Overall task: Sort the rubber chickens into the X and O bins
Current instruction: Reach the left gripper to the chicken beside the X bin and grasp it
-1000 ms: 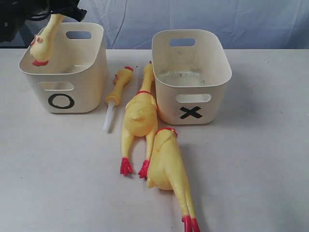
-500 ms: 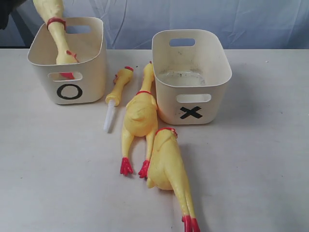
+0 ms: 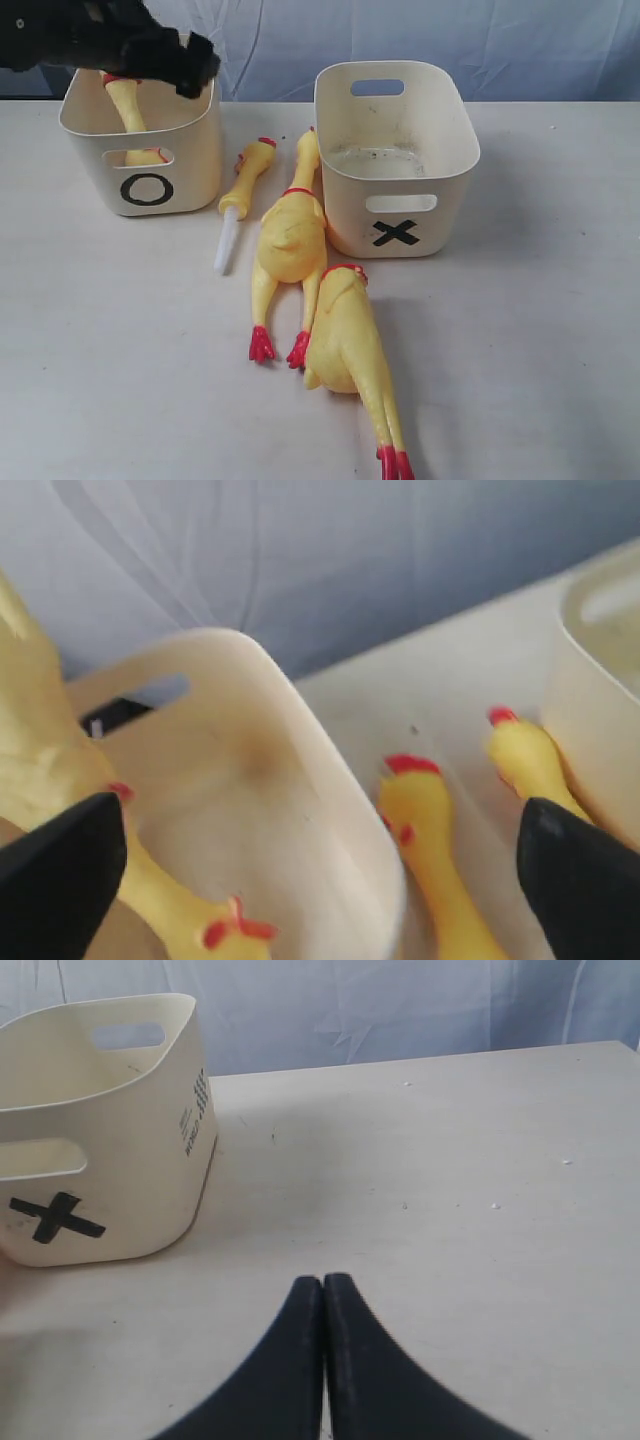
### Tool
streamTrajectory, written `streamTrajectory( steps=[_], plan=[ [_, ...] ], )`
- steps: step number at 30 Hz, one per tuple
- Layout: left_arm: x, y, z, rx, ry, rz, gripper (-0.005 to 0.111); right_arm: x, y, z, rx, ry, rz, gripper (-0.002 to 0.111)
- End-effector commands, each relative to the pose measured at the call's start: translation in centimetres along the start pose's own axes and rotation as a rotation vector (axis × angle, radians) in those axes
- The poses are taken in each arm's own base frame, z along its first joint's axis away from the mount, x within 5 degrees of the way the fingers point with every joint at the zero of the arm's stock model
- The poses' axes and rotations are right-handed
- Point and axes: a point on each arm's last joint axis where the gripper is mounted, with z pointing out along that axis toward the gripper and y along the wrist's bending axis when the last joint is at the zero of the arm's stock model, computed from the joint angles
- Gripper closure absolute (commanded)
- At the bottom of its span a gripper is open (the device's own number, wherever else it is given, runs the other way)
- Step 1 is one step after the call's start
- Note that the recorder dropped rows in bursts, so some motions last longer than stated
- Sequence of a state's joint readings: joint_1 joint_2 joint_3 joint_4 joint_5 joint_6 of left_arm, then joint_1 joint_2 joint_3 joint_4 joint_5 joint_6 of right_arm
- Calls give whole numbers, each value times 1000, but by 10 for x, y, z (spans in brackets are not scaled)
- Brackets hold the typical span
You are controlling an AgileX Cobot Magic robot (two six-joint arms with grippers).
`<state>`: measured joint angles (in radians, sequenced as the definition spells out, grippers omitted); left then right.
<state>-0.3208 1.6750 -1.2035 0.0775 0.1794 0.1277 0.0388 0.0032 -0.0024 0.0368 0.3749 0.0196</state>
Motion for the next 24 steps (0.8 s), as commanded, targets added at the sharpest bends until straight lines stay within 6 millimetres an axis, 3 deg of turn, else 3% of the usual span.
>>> streamTrajectory(
  steps=[1,7,14,20,24],
  plan=[
    [8,-41,-8,130,164,108,2,0,0,0,-4,-13,0,108],
    [14,-85,-21,311,285,-36,5,0,0,0,-4,-13,0,108],
    [23,-123,-47,486,309,-323,21,0,0,0,-3,-10,0,108],
    [44,-169,-63,589,365,-243,17,0,0,0,-3,-10,0,108],
    [55,-188,-69,583,364,-277,17,0,0,0,-3,-10,0,108]
  ],
)
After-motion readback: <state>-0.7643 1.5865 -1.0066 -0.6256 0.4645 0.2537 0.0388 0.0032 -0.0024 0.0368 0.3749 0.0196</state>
